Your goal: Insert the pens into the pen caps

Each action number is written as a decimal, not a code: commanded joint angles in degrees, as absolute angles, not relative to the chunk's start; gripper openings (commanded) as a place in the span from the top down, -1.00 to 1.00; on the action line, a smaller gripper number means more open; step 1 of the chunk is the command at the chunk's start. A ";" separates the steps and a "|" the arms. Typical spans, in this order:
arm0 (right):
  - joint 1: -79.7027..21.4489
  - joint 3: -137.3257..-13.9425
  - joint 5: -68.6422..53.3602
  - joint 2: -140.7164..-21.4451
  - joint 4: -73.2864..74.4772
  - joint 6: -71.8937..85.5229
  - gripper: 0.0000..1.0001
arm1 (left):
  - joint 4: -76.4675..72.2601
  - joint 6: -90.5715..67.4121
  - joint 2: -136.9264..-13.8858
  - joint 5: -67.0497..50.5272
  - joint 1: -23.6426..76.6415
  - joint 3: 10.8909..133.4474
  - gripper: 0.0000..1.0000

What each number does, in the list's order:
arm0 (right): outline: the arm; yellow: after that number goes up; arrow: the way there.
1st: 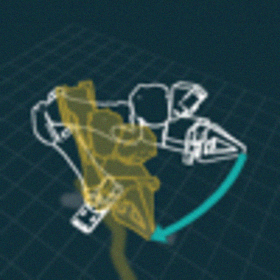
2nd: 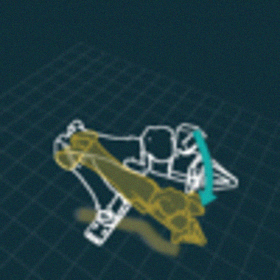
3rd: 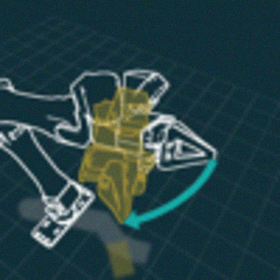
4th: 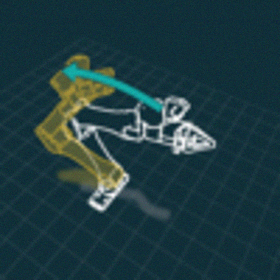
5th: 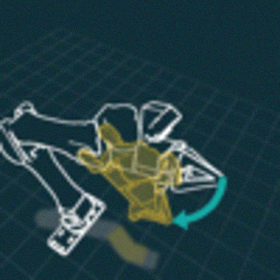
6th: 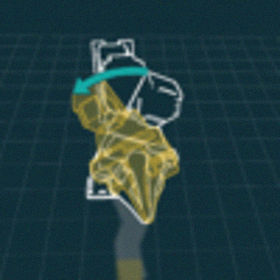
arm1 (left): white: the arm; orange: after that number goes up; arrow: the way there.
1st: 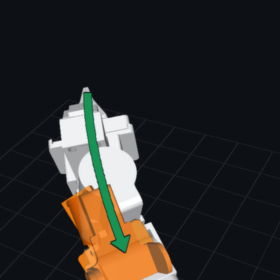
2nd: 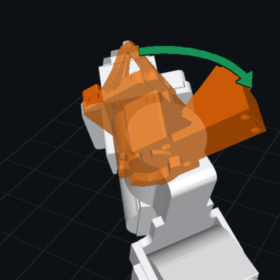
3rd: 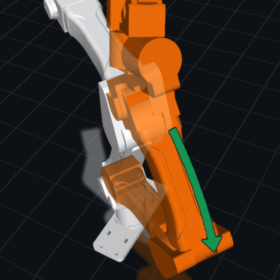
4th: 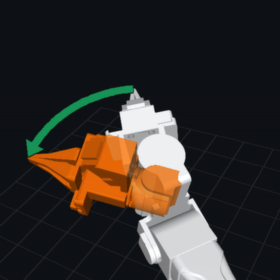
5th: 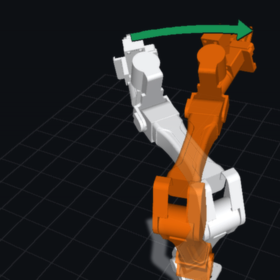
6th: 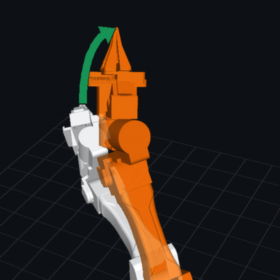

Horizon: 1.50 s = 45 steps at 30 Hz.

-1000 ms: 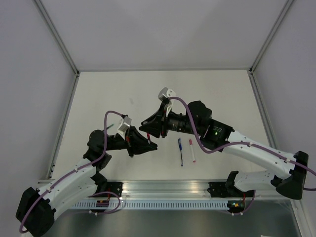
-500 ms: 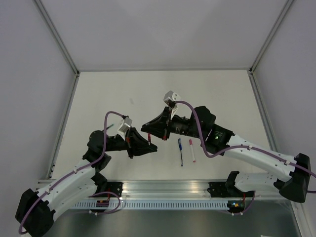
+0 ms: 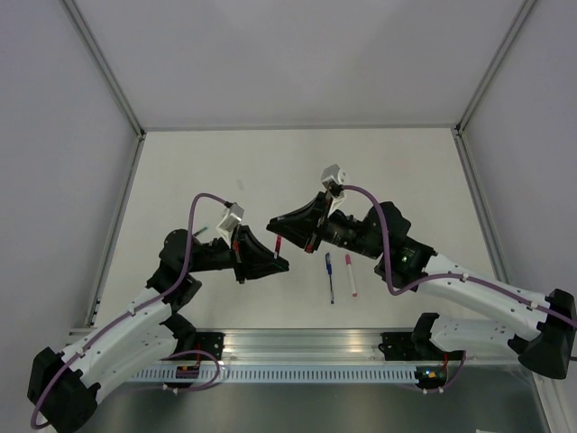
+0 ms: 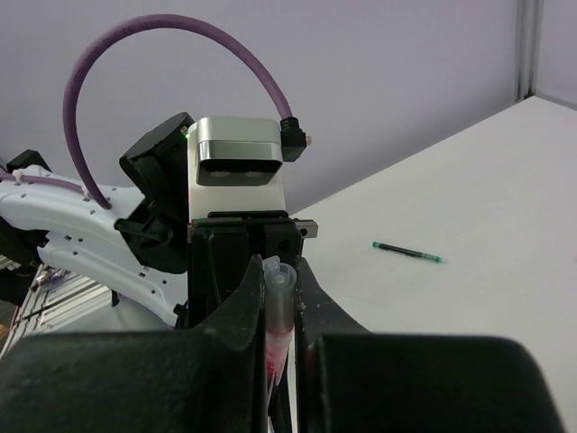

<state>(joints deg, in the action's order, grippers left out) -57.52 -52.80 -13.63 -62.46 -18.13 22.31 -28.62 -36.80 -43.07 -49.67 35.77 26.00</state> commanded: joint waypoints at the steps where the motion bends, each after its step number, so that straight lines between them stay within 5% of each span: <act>1: -58.62 -49.40 -18.11 -62.14 -10.46 21.71 1.00 | -31.99 -38.85 -42.01 -38.06 34.72 31.46 0.95; 19: -59.94 -39.29 -19.51 -64.07 -26.45 28.21 1.00 | -37.09 -37.97 -44.91 -37.35 34.72 31.90 0.95; 40: -62.67 -36.04 -18.02 -64.78 -23.73 26.54 1.00 | -27.42 -32.87 -46.32 -36.03 34.63 39.46 0.95; 45: -62.49 -38.93 -8.90 -61.88 -17.52 25.23 1.00 | -26.11 -33.04 -46.93 -39.28 34.63 38.50 0.95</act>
